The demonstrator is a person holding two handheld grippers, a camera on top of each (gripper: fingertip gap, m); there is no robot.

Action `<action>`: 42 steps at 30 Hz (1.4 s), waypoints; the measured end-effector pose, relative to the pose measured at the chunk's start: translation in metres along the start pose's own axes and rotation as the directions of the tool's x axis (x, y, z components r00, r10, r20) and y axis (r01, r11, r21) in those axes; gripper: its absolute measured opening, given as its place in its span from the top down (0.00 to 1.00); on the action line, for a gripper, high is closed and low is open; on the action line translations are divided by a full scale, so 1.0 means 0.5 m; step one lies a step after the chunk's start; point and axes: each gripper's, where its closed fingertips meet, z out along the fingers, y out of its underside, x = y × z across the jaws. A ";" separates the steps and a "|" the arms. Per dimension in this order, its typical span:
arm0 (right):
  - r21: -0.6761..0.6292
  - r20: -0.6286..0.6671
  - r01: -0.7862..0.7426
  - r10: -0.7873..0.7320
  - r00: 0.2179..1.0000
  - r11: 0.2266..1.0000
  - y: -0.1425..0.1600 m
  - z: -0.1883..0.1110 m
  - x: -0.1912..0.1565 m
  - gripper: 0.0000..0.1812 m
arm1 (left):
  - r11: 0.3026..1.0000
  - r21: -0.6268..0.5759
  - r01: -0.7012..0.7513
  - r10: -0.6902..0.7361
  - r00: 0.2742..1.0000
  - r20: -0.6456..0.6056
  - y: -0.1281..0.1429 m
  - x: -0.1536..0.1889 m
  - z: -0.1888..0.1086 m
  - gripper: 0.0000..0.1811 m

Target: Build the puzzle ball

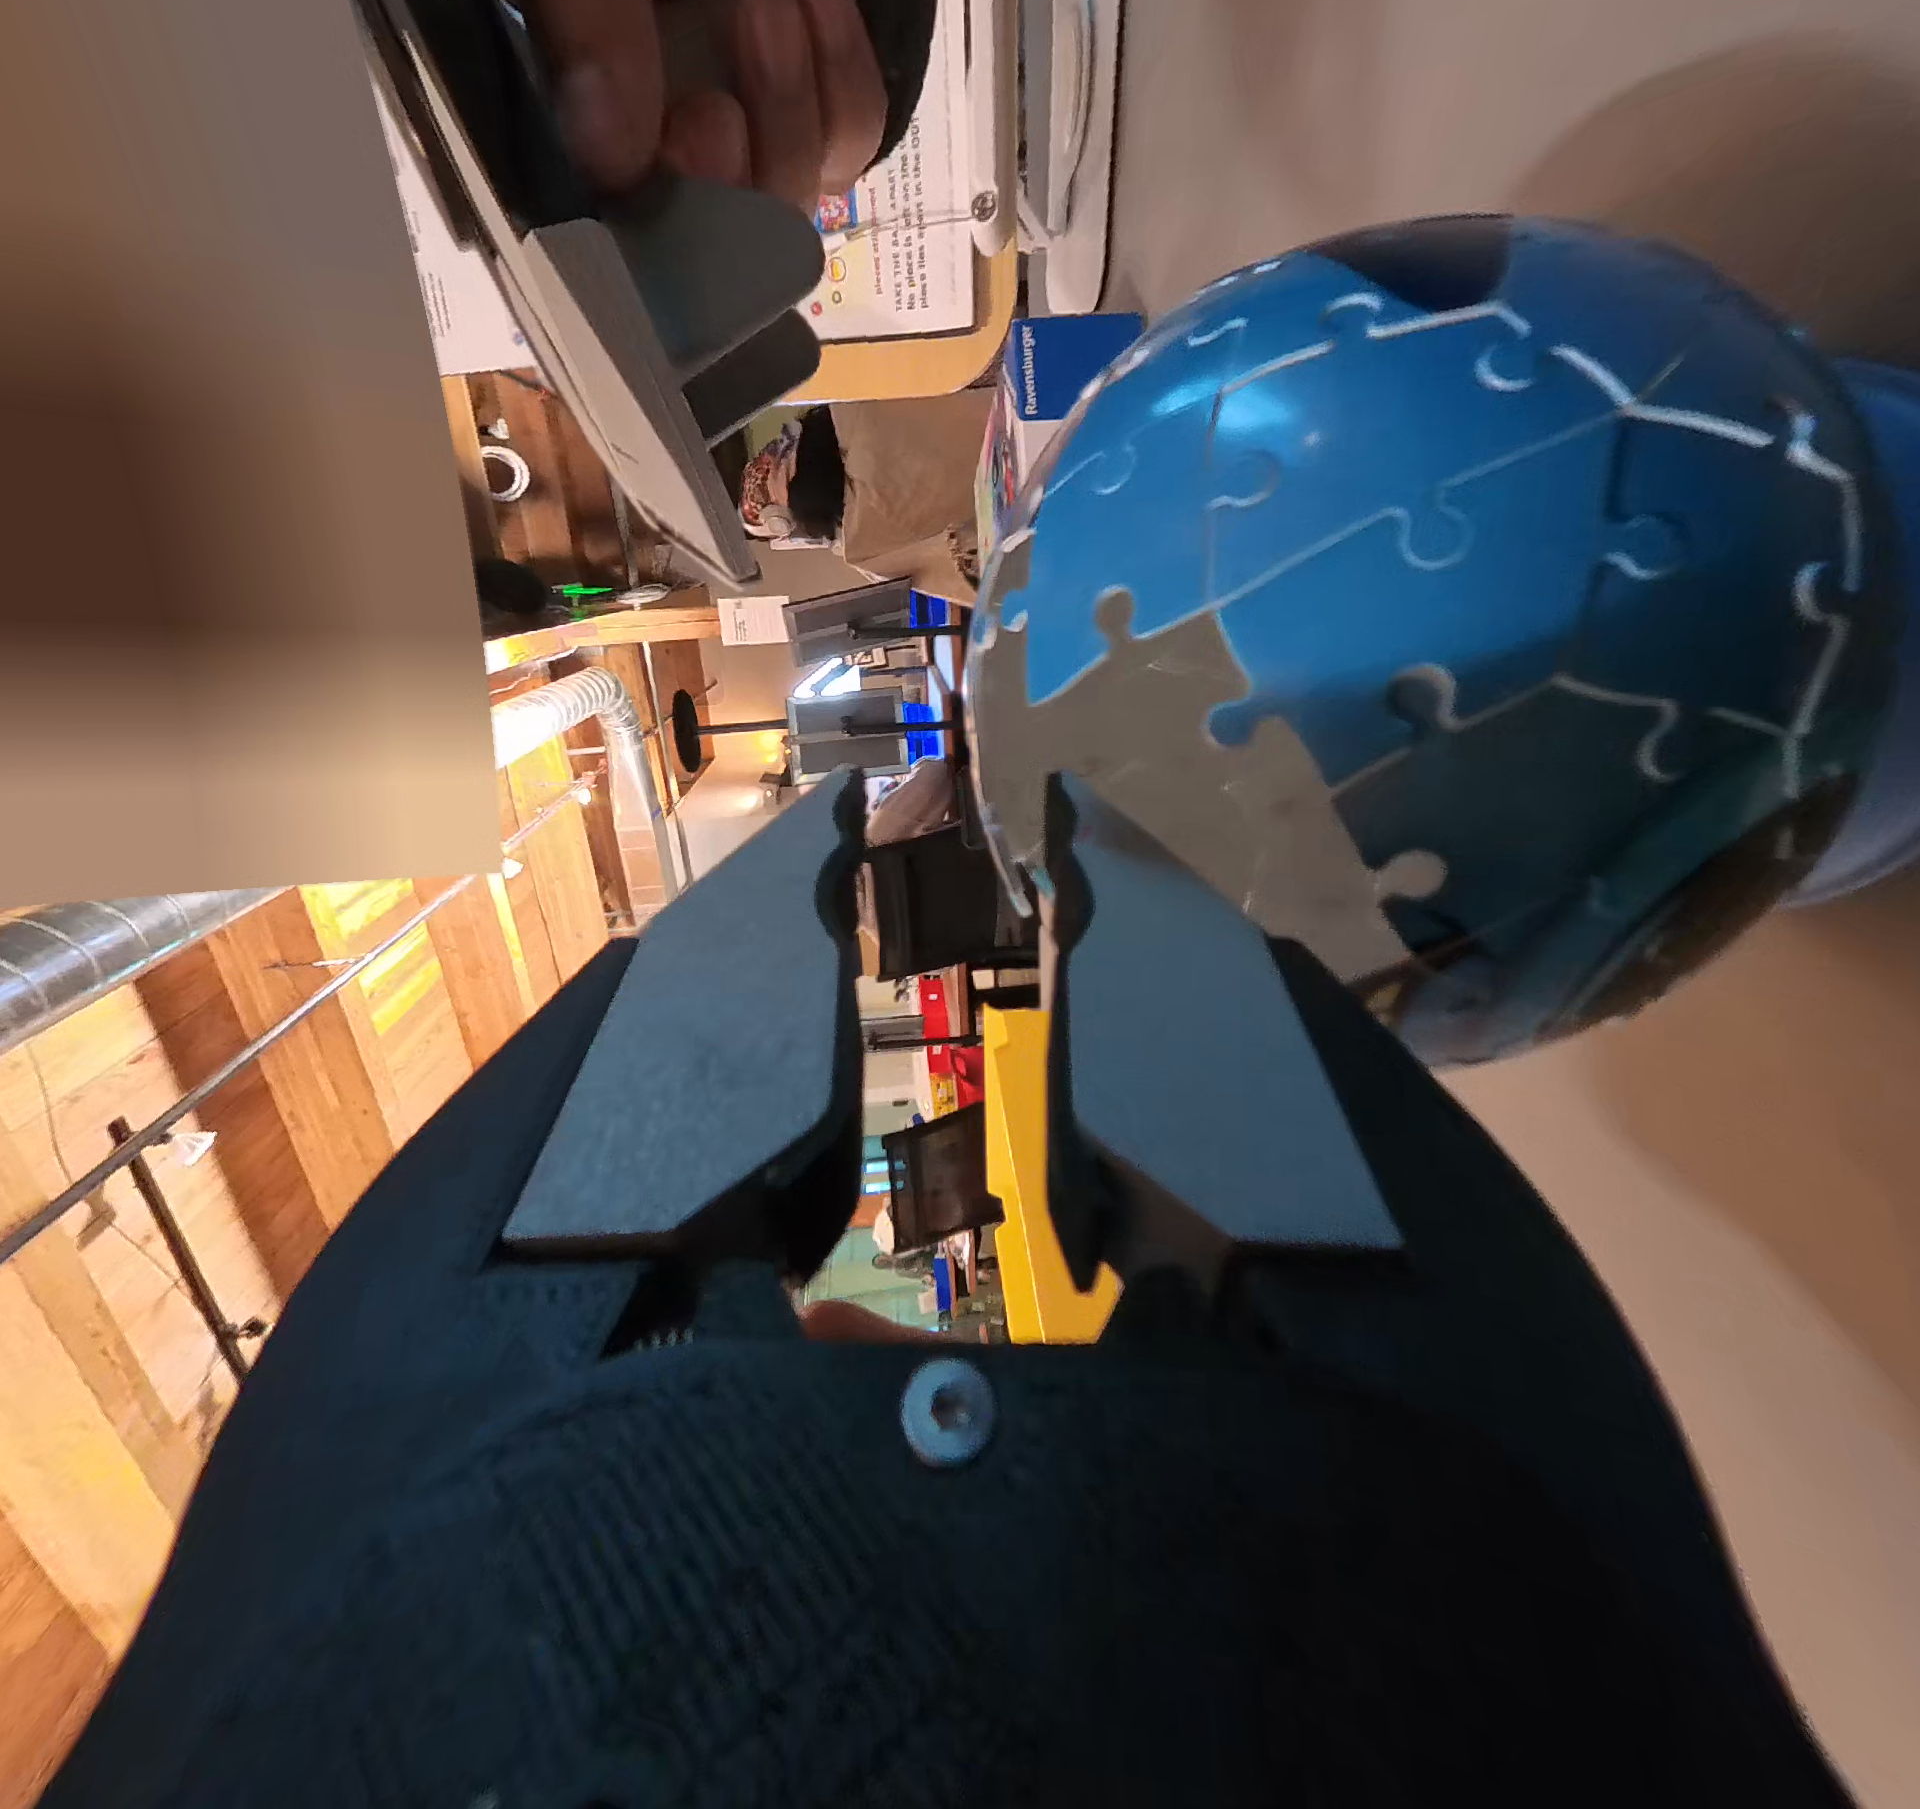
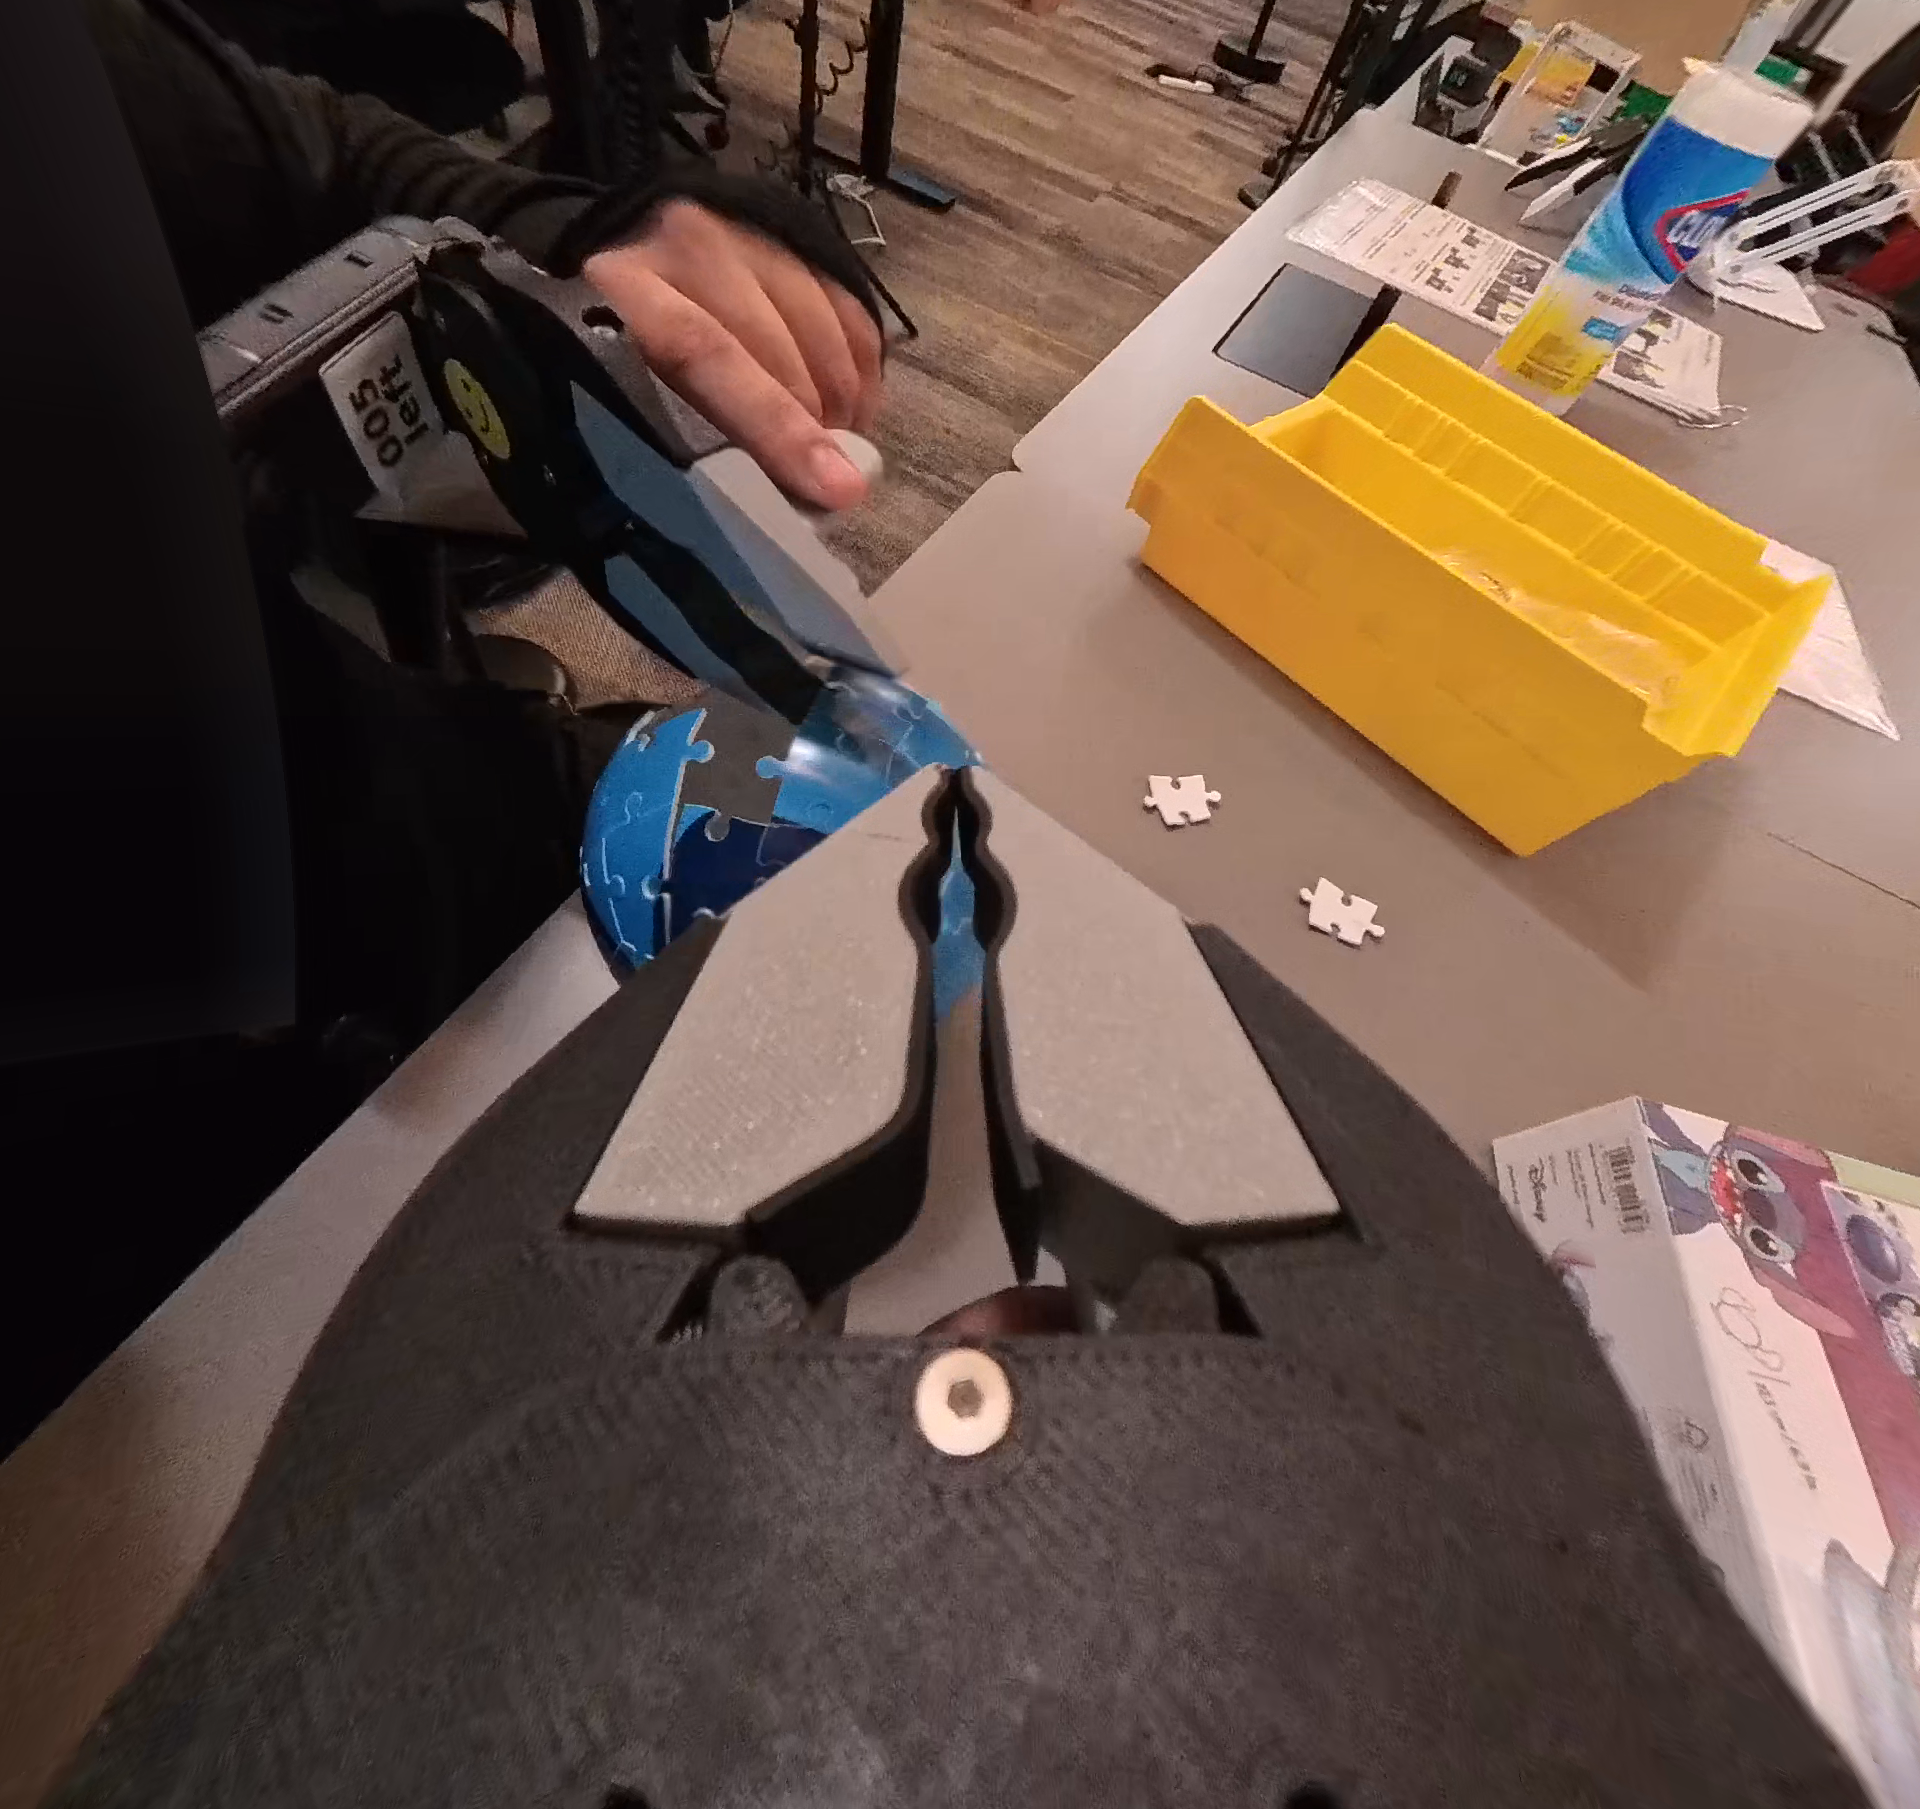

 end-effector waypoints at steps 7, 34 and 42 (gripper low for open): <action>0.025 -0.076 -0.084 0.085 0.993 0.996 0.014 -0.047 0.041 1.00 | 1.000 0.017 0.015 -0.014 0.999 -0.047 0.011 -0.003 -0.028 0.71; 0.010 -0.384 -0.200 0.189 0.904 0.980 -0.078 -0.005 -0.084 1.00 | 0.278 -0.018 0.960 -0.781 0.215 -0.586 0.061 0.004 -0.094 0.73; -0.406 -0.272 -0.073 -0.044 0.961 0.911 -0.067 0.140 -0.091 0.96 | 0.245 -0.020 0.969 -0.775 0.183 -0.604 0.039 0.005 -0.086 0.68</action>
